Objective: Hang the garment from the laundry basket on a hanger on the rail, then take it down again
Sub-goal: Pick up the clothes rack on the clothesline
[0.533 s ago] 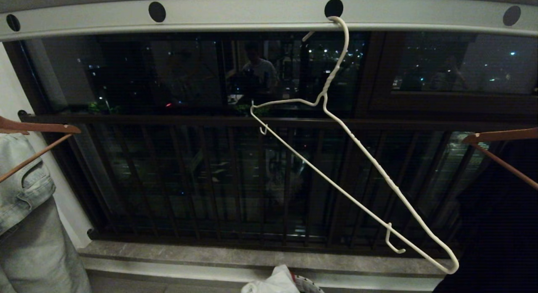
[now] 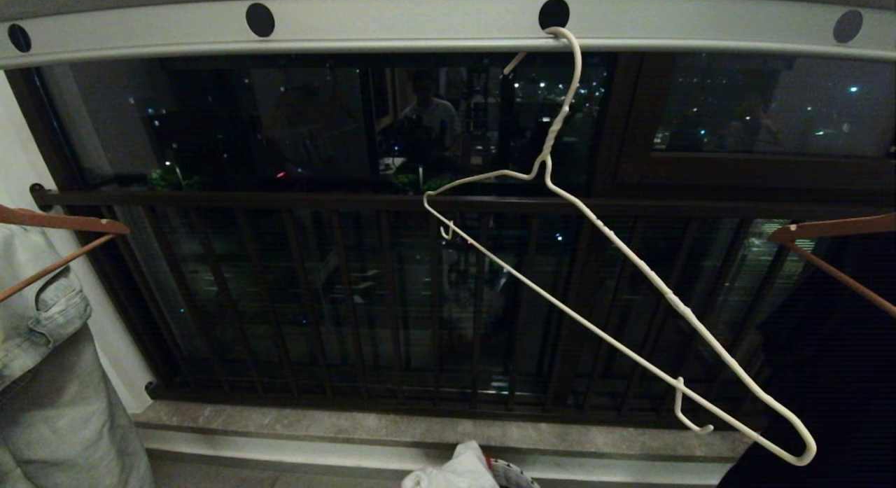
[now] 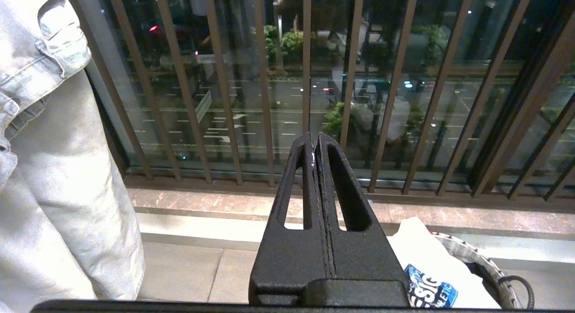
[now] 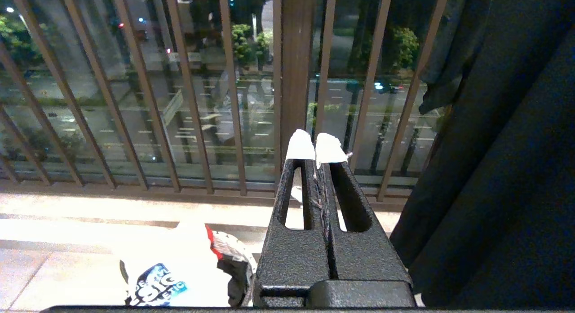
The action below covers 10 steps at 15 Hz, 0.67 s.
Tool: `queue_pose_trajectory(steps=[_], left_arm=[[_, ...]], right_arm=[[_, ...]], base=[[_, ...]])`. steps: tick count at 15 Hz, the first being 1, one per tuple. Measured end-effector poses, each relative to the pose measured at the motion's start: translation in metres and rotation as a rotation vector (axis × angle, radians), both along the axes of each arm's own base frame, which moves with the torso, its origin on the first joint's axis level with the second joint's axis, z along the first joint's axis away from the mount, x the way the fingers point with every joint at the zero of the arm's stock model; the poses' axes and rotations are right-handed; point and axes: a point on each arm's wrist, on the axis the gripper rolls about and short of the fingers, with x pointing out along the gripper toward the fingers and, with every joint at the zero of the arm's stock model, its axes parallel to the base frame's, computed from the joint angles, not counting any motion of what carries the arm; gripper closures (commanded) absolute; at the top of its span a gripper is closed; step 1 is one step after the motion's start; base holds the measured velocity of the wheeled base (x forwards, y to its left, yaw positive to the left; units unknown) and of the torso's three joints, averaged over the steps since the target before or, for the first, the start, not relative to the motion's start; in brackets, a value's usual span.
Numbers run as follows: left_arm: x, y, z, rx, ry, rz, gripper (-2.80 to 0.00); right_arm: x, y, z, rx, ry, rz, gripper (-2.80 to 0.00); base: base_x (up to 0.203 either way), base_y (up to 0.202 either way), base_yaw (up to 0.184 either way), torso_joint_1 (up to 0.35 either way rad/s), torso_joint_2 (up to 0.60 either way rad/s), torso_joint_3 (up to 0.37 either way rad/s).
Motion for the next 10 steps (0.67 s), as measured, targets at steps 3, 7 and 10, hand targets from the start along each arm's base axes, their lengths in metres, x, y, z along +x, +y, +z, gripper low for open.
queue_pose_trajectory(steps=[3,7,10], left_arm=[[0.0,0.0,0.0,0.004,0.0,0.0,0.0],[0.0,0.0002,0.0,-0.004,-0.001,0.007,0.0],[0.0,0.0002,0.0,0.006,0.0,0.008,0.0]], right_arm=[[0.0,0.0,0.0,0.0,0.0,0.0,0.0],[0.0,0.0,0.0,0.0,0.0,0.0,0.0],[0.0,0.0,0.0,0.0,0.0,0.0,0.0]], base=[[0.0,0.0,0.0,0.0,0.0,0.0],[0.0,0.0,0.0,0.0,0.0,0.0],[0.0,0.0,0.0,0.0,0.0,0.0]])
